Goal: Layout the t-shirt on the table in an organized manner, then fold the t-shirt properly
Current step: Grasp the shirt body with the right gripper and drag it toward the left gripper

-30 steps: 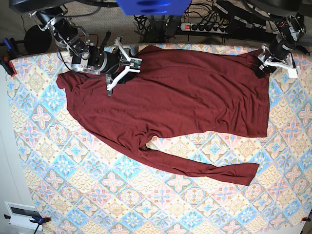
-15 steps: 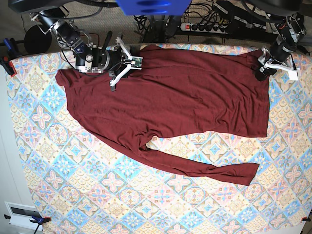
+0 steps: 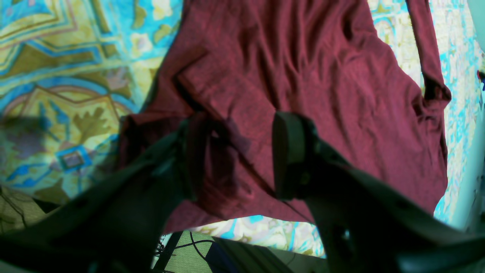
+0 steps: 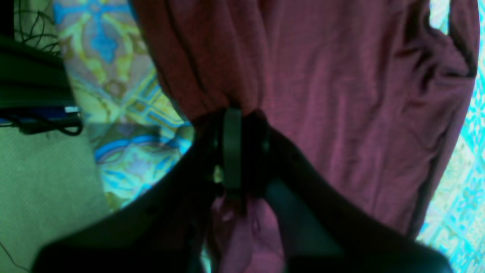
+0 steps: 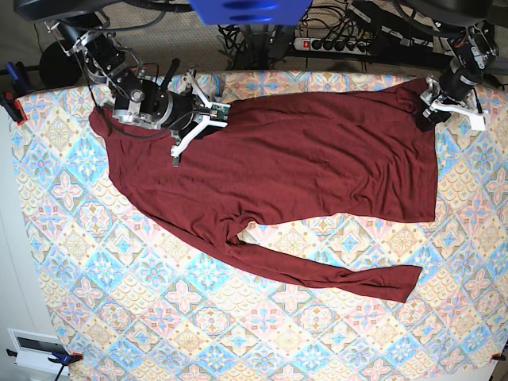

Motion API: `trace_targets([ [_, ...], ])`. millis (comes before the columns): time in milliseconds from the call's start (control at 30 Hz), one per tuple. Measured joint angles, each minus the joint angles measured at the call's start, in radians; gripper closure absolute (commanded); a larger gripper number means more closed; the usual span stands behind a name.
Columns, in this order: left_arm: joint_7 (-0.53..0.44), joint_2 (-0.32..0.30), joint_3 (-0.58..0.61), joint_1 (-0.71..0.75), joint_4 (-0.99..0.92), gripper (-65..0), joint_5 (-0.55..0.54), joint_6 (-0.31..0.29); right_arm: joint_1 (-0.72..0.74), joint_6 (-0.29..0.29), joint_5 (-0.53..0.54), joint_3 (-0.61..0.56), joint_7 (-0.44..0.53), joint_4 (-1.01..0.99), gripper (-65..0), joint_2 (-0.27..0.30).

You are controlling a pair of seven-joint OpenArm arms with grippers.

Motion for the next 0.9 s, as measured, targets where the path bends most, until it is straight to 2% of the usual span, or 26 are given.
trace_targets([
  [300, 0.0, 0.0, -0.002, 0.003, 0.0, -27.5, 0.0, 0.0, 0.042, 0.0, 0.002, 0.0, -0.001, -0.003, 0.0, -0.008],
  [500, 0.0, 0.0, -0.002, 0.005, 0.0, -27.5, 0.0, 0.0, 0.116, 0.0, 0.007, -0.011, 0.004, -0.035, 0.0, -0.125],
  [633, 0.0, 0.0, -0.002, 0.005, 0.0, -27.5, 0.0, 0.0, 0.118, -0.006, 0.003, -0.008, -0.006, -0.112, -0.4, -0.132],
  [767, 0.0, 0.0, -0.002, 0.005, 0.0, -27.5, 0.0, -0.001, 0.113, 0.001, 0.0, -0.008, -0.018, -0.185, -7.7, -0.128],
  [900, 0.0, -0.008, -0.002, 0.005, 0.0, -27.5, -0.001, -0.003, 0.115, -0.001, -0.002, -0.007, -0.012, -0.177, -16.1, -0.132],
])
